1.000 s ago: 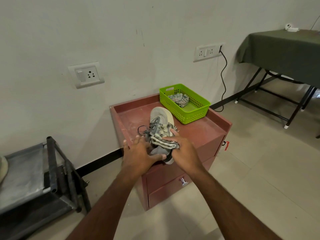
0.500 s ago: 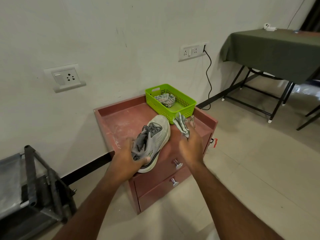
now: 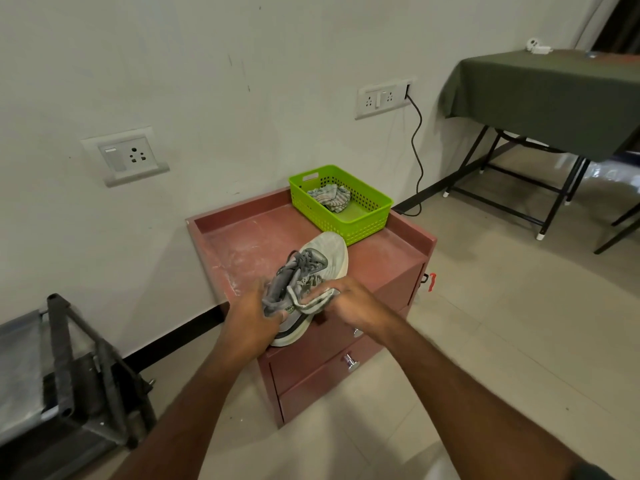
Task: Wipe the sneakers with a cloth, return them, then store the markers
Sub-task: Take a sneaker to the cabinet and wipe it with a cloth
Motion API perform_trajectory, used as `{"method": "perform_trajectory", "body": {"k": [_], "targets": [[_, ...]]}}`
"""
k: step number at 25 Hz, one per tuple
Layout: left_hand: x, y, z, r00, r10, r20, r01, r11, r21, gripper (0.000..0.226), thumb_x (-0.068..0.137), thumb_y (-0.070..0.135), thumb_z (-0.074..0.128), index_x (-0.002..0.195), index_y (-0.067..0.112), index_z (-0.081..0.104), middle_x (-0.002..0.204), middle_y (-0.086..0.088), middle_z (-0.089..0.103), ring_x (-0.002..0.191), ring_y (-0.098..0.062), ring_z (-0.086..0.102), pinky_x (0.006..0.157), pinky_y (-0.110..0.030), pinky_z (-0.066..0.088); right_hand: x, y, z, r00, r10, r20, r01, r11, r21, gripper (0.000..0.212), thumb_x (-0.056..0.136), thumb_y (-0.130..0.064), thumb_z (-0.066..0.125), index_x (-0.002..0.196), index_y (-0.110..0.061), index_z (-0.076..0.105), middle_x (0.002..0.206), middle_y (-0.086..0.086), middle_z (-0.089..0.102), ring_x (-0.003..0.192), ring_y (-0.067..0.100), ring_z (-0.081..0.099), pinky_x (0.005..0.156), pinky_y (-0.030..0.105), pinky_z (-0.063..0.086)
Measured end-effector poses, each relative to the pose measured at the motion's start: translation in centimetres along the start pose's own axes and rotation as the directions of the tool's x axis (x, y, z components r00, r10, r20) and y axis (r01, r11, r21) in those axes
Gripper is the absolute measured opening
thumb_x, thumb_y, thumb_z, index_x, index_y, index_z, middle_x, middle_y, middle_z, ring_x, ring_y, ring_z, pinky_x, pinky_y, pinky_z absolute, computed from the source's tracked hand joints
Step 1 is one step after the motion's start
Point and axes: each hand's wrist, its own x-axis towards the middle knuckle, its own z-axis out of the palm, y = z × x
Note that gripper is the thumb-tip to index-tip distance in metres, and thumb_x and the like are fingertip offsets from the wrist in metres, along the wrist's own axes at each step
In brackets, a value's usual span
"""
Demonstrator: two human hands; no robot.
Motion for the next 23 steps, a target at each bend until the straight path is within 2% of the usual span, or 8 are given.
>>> {"method": "perform_trajectory", "body": {"k": [3, 6, 10, 14, 16, 18, 20, 23], "targets": [[0.1, -0.2, -0.1, 1.0, 0.001, 0.0, -0.001, 1.0, 0.025, 0.052, 0.085, 0.021, 0.076, 0.132, 0.016, 0.053, 0.108, 0.0, 0.065, 0.094, -0.016, 0.061, 0.081, -0.036, 0.052, 0.0, 1.1, -2.1, 0.941, 0.246, -0.231, -0.101, 0.858, 0.503, 0.033, 0.087, 0.009, 0.046, 0.096, -0.006, 0.074, 0.1, 0.024, 0.075, 0.087, 0.034, 0.072, 0.087, 0.047, 0.058], [0.1, -0.3, 0.0, 1.0, 0.002, -0.003, -0.002, 1.0, 0.022, 0.048, 0.085, 0.02, 0.075, 0.129, 0.018, 0.056, 0.105, -0.001, 0.066, 0.093, -0.016, 0.062, 0.081, -0.038, 0.052, 1.5, 2.5, -3.2, 0.761, 0.039, -0.648, 0.107, 0.977, 0.185, 0.035, 0.09, -0.011, 0.056, 0.12, -0.021, 0.071, 0.112, 0.003, 0.074, 0.1, 0.02, 0.068, 0.086, 0.033, 0.053], [0.1, -0.3, 0.0, 1.0, 0.006, 0.01, -0.006, 1.0, 0.028, 0.056, 0.086, 0.02, 0.075, 0.137, 0.014, 0.052, 0.105, -0.001, 0.067, 0.094, -0.017, 0.062, 0.082, -0.038, 0.053, 2.7, 2.9, 0.7, 0.95, -0.148, -0.273, 0.029, 0.917, -0.397, 0.05, 0.101, -0.012, 0.049, 0.149, -0.019, 0.045, 0.157, 0.006, 0.041, 0.143, 0.023, 0.038, 0.113, 0.038, 0.035], [0.2, -0.2, 0.2, 1.0, -0.004, 0.001, 0.004, 1.0, 0.014, 0.045, 0.086, 0.017, 0.074, 0.126, 0.014, 0.056, 0.105, -0.003, 0.066, 0.093, -0.018, 0.063, 0.082, -0.041, 0.054, 1.7, 0.3, 1.9, 0.976, -0.206, -0.066, 0.122, 0.775, -0.62, 0.052, 0.091, 0.001, 0.053, 0.142, -0.012, 0.054, 0.147, 0.014, 0.05, 0.137, 0.032, 0.045, 0.109, 0.039, 0.04], [0.2, -0.1, 0.2, 1.0, -0.006, 0.0, 0.006, 1.0, 0.023, 0.036, 0.086, 0.016, 0.074, 0.118, 0.015, 0.057, 0.103, -0.003, 0.065, 0.09, -0.018, 0.062, 0.079, -0.039, 0.053, 0.5, -0.2, 1.1, 0.988, -0.156, 0.008, 0.141, 0.864, -0.484, 0.04, 0.094, -0.003, 0.054, 0.131, -0.014, 0.063, 0.137, 0.012, 0.061, 0.124, 0.027, 0.057, 0.106, 0.038, 0.045], [0.1, 0.0, 0.1, 1.0, -0.008, 0.012, 0.007, 1.0, 0.016, 0.036, 0.086, 0.017, 0.074, 0.117, 0.017, 0.057, 0.102, -0.002, 0.064, 0.09, -0.018, 0.062, 0.079, -0.039, 0.053, -1.0, -0.4, 0.2, 0.998, -0.049, 0.043, 0.05, 0.999, -0.019, 0.023, 0.099, -0.006, 0.054, 0.115, -0.012, 0.069, 0.12, 0.017, 0.07, 0.106, 0.025, 0.068, 0.1, 0.046, 0.053], [0.0, 0.0, -0.1, 1.0, -0.007, 0.027, 0.007, 1.0, -0.001, 0.044, 0.086, 0.018, 0.074, 0.126, 0.017, 0.056, 0.105, -0.001, 0.066, 0.095, -0.019, 0.063, 0.084, -0.042, 0.054, -1.2, -0.4, -0.8, 0.992, 0.06, -0.109, -0.011, 0.916, 0.401, 0.022, 0.102, -0.006, 0.049, 0.104, -0.013, 0.07, 0.105, 0.015, 0.075, 0.09, 0.021, 0.075, 0.083, 0.039, 0.061], [0.0, 0.0, -0.1, 1.0, -0.011, 0.02, 0.01, 1.0, 0.01, 0.051, 0.086, 0.019, 0.074, 0.132, 0.015, 0.054, 0.108, -0.003, 0.067, 0.097, -0.02, 0.063, 0.088, -0.045, 0.054, 0.6, 1.1, -2.4, 0.783, -0.046, -0.62, 0.143, 0.984, 0.108, 0.025, 0.1, -0.01, 0.053, 0.112, -0.021, 0.071, 0.107, 0.002, 0.074, 0.094, 0.015, 0.07, 0.083, 0.033, 0.055]]}}
